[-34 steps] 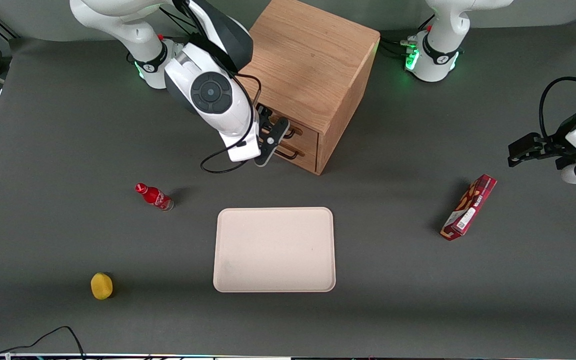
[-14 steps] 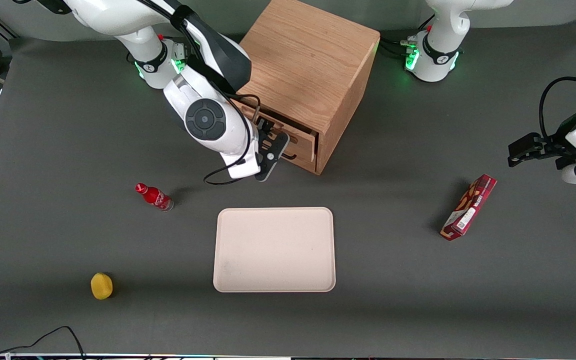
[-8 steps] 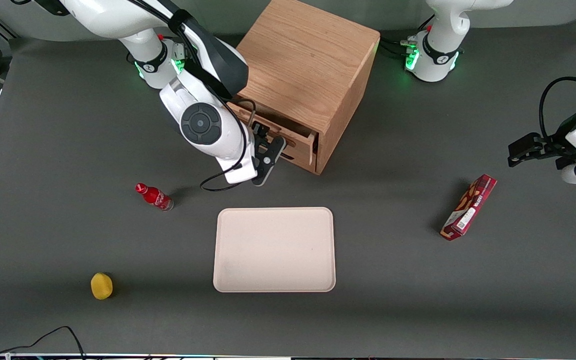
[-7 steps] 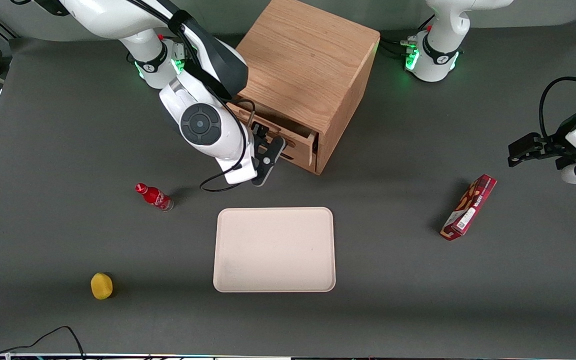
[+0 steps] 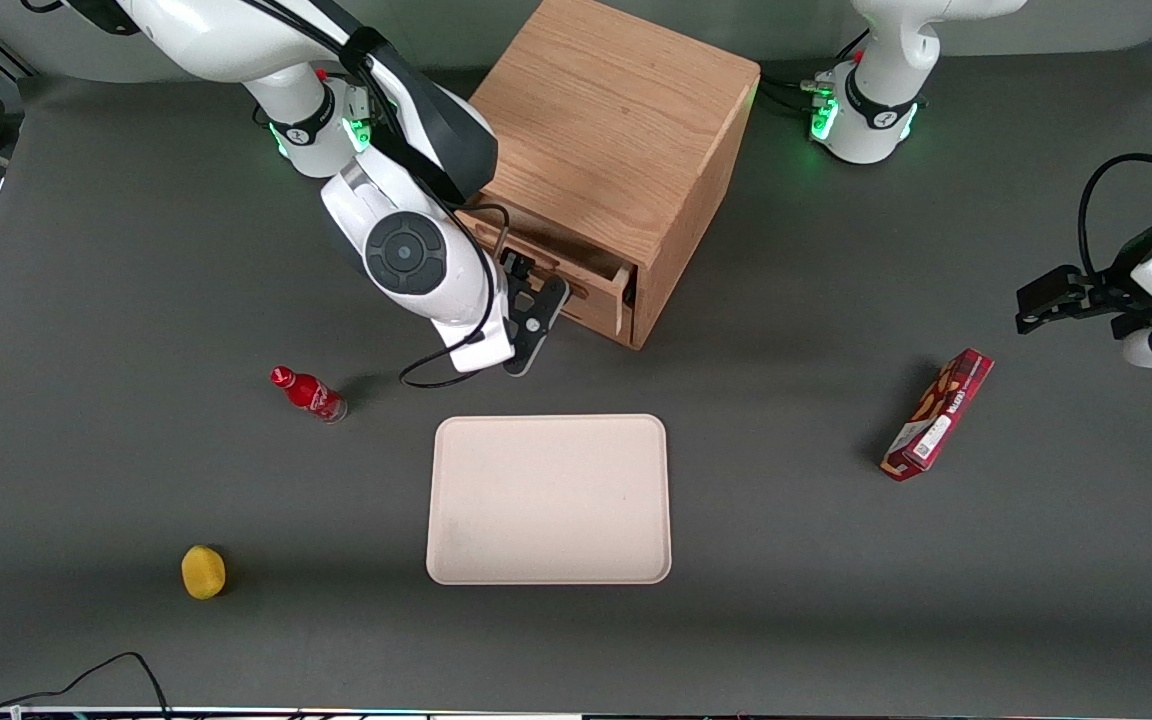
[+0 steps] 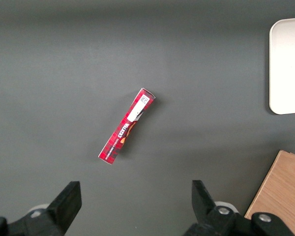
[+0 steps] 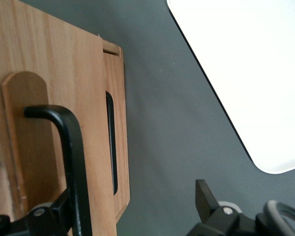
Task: Open upper drawer
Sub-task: 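Pull the upper drawer outward by its handle with the right gripper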
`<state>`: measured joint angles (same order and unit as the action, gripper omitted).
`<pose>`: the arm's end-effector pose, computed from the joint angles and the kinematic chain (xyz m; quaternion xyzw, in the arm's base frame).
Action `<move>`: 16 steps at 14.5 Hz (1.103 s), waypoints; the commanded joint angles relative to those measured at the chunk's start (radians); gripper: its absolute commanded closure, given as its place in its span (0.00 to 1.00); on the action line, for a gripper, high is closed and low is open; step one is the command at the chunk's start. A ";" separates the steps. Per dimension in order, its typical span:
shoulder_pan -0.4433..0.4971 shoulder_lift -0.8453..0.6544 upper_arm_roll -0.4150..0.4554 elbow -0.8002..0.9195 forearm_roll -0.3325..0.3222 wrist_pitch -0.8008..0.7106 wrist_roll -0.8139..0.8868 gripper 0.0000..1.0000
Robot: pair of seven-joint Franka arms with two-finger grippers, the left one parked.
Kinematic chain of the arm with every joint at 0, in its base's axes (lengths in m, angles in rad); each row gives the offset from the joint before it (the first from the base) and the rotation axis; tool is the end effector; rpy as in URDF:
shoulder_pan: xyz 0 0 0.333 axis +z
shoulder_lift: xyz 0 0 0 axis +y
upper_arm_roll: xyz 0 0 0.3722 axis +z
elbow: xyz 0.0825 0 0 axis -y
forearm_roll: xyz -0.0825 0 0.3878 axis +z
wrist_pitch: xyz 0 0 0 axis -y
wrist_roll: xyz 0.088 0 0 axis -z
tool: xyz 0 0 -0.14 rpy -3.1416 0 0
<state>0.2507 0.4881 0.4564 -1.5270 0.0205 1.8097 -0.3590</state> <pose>0.5515 0.4118 0.4047 -0.8620 -0.4875 0.0969 0.0998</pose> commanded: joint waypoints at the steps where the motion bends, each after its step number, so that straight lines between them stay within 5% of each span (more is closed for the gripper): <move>1: 0.001 0.023 -0.002 0.024 -0.027 0.003 -0.021 0.00; 16: -0.013 0.024 -0.067 0.048 -0.063 0.010 -0.060 0.00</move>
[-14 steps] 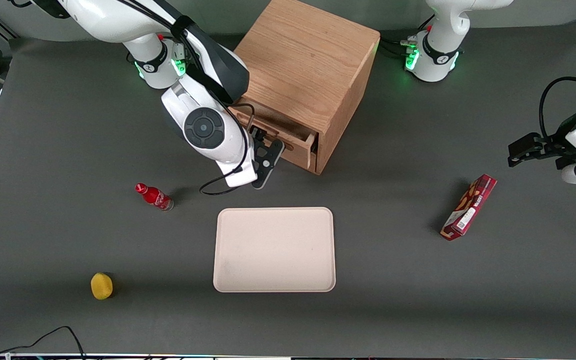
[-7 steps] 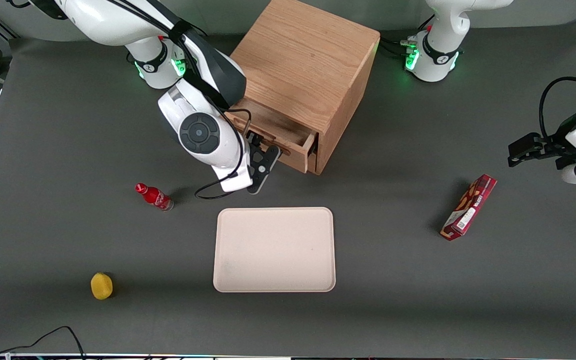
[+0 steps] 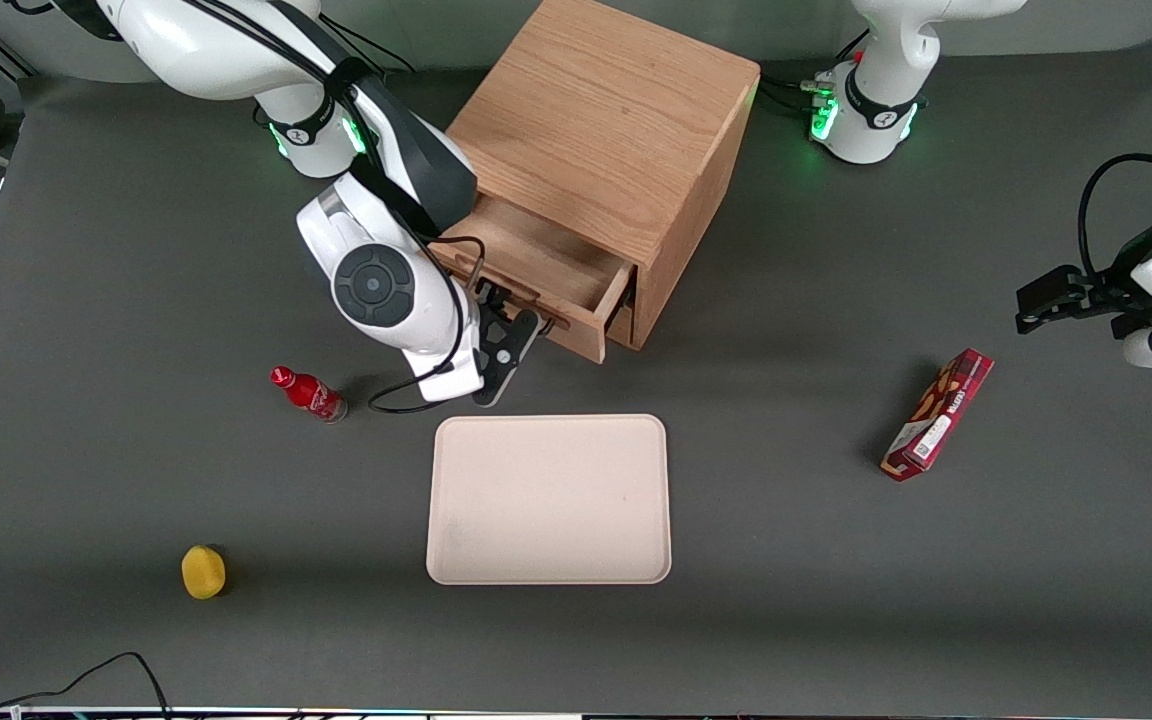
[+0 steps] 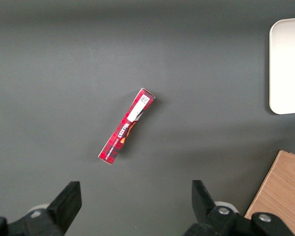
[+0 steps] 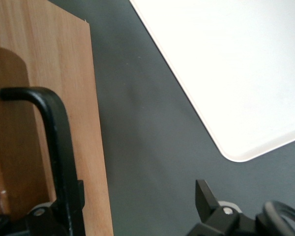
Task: Open upper drawer
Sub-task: 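Pull the upper drawer outward by its handle with the right gripper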
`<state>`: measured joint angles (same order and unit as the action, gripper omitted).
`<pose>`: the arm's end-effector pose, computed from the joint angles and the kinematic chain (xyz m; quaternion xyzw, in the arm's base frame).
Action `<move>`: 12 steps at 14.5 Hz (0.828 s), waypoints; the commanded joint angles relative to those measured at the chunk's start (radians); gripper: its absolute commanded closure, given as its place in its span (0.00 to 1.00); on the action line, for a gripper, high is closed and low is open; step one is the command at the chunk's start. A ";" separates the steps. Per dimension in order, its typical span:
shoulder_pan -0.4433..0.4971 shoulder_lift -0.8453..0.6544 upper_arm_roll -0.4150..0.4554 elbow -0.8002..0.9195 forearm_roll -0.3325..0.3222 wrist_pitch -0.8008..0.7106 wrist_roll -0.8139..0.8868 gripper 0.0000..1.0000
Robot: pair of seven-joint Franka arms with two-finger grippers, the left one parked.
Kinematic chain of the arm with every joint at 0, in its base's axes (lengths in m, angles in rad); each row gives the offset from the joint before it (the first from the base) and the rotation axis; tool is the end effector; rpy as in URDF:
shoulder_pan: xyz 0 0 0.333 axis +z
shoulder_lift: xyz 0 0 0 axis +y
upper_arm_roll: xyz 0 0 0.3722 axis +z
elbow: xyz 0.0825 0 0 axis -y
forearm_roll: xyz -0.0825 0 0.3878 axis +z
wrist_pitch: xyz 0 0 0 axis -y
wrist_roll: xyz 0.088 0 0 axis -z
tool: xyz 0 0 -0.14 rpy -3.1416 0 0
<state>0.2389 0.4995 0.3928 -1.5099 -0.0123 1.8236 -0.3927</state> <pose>0.5864 0.3745 0.3977 -0.8721 -0.4757 0.0840 0.0782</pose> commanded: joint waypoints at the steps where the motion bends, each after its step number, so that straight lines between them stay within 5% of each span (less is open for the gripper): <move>1: -0.001 0.013 -0.003 0.033 -0.034 -0.004 -0.028 0.00; 12: 0.007 0.097 -0.017 0.152 -0.110 -0.006 -0.046 0.00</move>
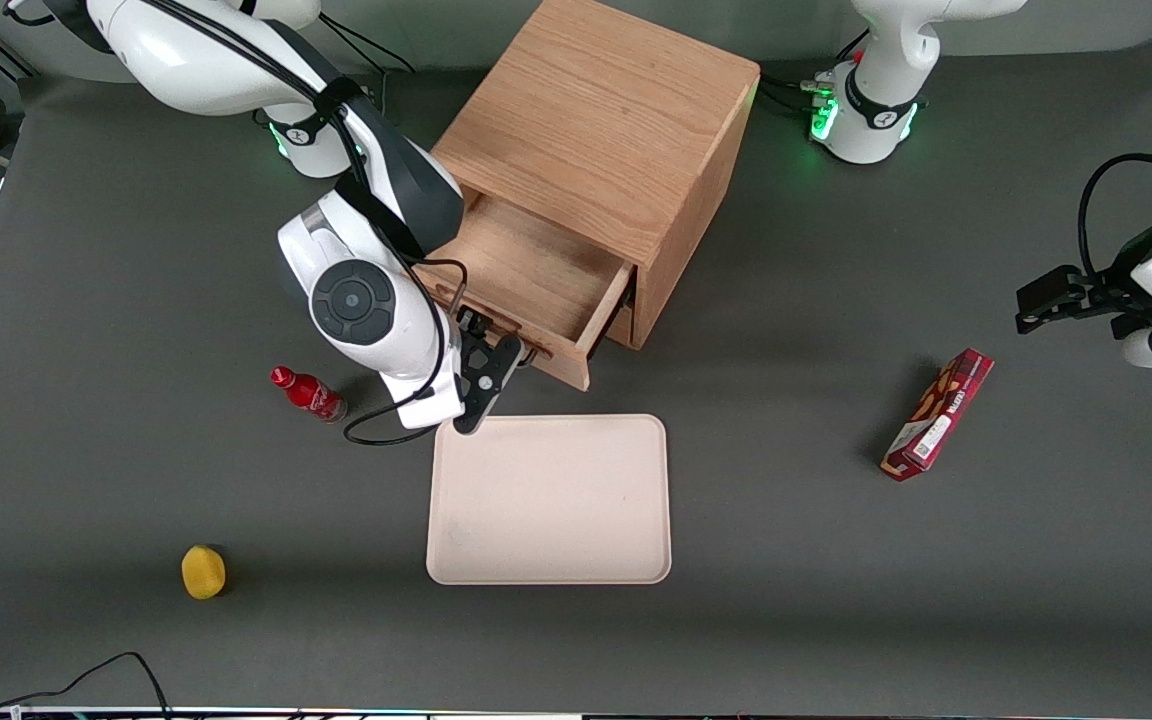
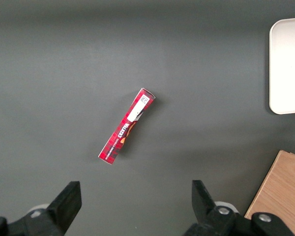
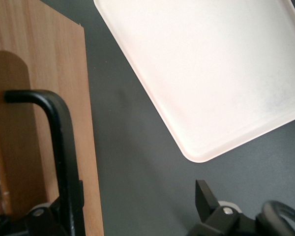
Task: Open upper drawer
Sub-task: 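Pull the upper drawer outward by its handle with the right gripper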
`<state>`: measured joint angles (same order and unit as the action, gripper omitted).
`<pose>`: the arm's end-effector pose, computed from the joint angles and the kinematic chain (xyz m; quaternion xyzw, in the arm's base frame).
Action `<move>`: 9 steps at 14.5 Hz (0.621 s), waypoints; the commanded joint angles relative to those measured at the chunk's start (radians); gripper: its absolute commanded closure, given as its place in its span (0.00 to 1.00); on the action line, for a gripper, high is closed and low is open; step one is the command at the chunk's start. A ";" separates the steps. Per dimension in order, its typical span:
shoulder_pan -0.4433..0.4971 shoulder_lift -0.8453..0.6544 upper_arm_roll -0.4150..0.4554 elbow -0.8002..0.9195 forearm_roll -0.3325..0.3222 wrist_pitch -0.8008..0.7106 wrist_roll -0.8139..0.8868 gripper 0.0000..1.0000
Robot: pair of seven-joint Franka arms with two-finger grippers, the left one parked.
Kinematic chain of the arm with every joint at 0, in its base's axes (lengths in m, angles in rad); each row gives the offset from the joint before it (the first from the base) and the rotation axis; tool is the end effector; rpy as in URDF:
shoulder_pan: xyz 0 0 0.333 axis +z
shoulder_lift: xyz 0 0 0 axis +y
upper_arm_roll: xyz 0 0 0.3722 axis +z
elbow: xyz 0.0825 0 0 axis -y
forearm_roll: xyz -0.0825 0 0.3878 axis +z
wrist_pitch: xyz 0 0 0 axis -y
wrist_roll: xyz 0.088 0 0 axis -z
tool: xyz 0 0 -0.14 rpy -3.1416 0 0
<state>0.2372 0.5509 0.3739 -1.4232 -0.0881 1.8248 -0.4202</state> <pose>0.6212 0.3622 0.3989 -0.8704 -0.4860 0.0609 0.0499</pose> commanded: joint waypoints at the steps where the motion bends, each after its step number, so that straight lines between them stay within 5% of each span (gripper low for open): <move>1: 0.008 0.056 0.002 0.078 -0.035 -0.007 -0.019 0.00; 9: 0.014 0.089 0.000 0.122 -0.065 -0.015 -0.087 0.00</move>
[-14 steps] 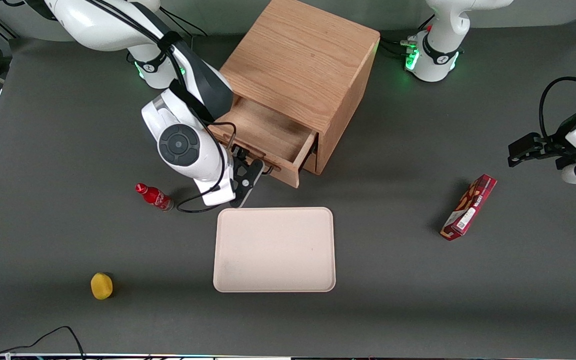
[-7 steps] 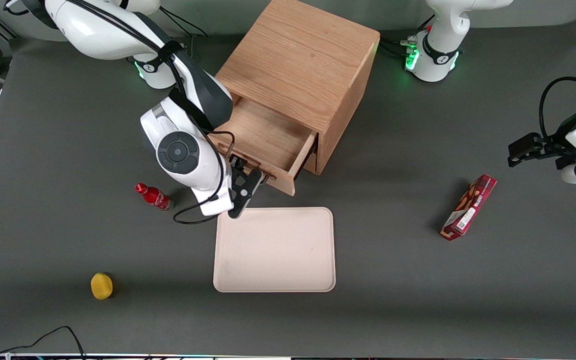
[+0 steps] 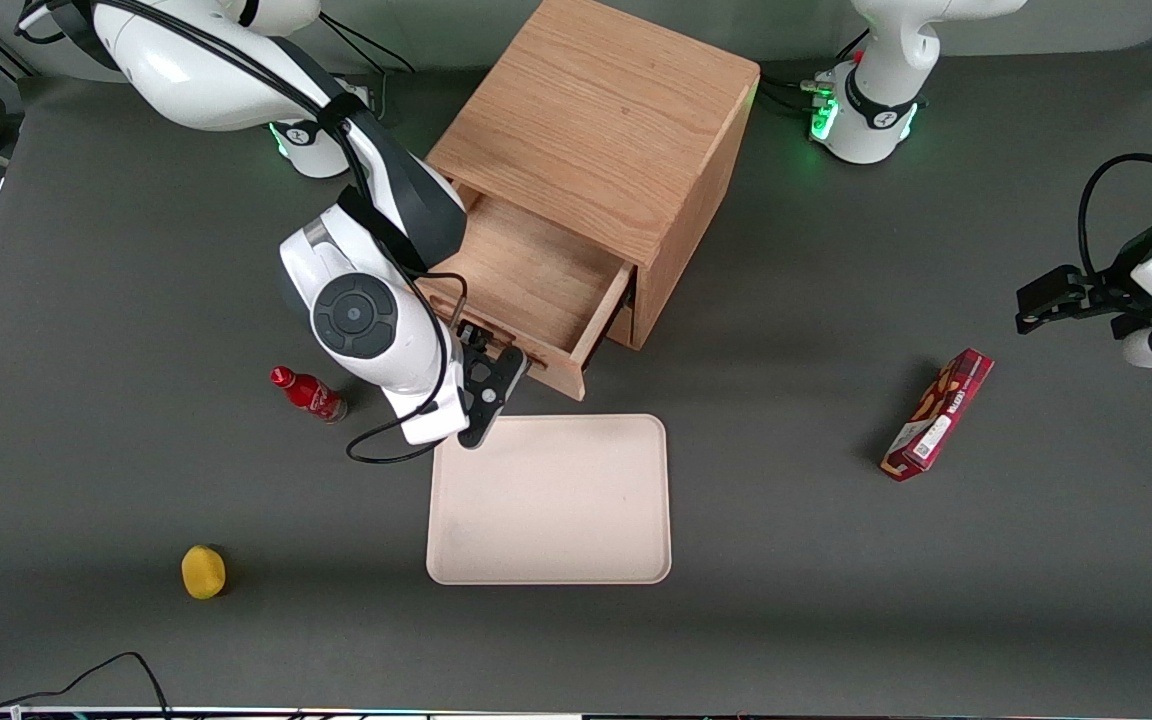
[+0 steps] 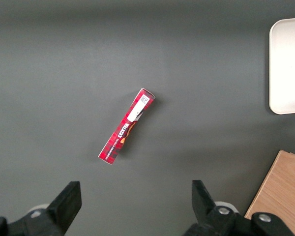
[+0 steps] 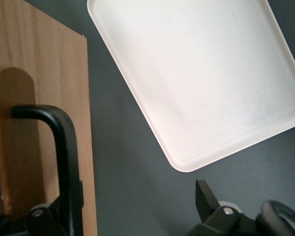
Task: Open upper drawer
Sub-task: 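Pull the upper drawer outward by its handle with the right gripper, then keep pulling the drawer further out with the right gripper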
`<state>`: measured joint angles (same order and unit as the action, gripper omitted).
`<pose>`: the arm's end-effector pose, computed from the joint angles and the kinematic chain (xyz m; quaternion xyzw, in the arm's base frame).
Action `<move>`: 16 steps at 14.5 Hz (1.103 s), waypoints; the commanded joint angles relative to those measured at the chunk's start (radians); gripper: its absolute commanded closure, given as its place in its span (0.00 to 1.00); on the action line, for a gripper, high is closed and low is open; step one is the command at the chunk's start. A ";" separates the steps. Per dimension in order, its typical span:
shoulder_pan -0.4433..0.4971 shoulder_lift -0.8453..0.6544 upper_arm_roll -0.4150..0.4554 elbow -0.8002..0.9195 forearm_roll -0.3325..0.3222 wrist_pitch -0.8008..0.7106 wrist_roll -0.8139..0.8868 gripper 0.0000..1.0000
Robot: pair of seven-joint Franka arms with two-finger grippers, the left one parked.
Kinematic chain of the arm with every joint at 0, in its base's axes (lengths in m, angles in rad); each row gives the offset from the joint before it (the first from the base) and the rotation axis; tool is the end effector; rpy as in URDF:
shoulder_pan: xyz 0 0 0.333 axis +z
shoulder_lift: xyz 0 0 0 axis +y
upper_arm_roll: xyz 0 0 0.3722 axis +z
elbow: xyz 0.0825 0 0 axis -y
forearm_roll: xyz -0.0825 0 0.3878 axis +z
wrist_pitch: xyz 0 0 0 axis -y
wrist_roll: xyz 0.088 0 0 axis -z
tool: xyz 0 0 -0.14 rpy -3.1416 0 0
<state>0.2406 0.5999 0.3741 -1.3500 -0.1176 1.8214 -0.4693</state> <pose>0.6409 0.3644 0.3974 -0.8590 -0.5077 0.0476 0.0456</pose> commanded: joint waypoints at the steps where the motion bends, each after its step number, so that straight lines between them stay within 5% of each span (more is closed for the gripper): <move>1: 0.008 0.040 0.000 0.048 -0.037 -0.011 -0.046 0.00; 16: -0.050 0.044 -0.037 0.072 -0.050 -0.014 -0.161 0.00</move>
<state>0.2031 0.6197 0.3383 -1.3185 -0.1381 1.8218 -0.5885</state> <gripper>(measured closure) 0.000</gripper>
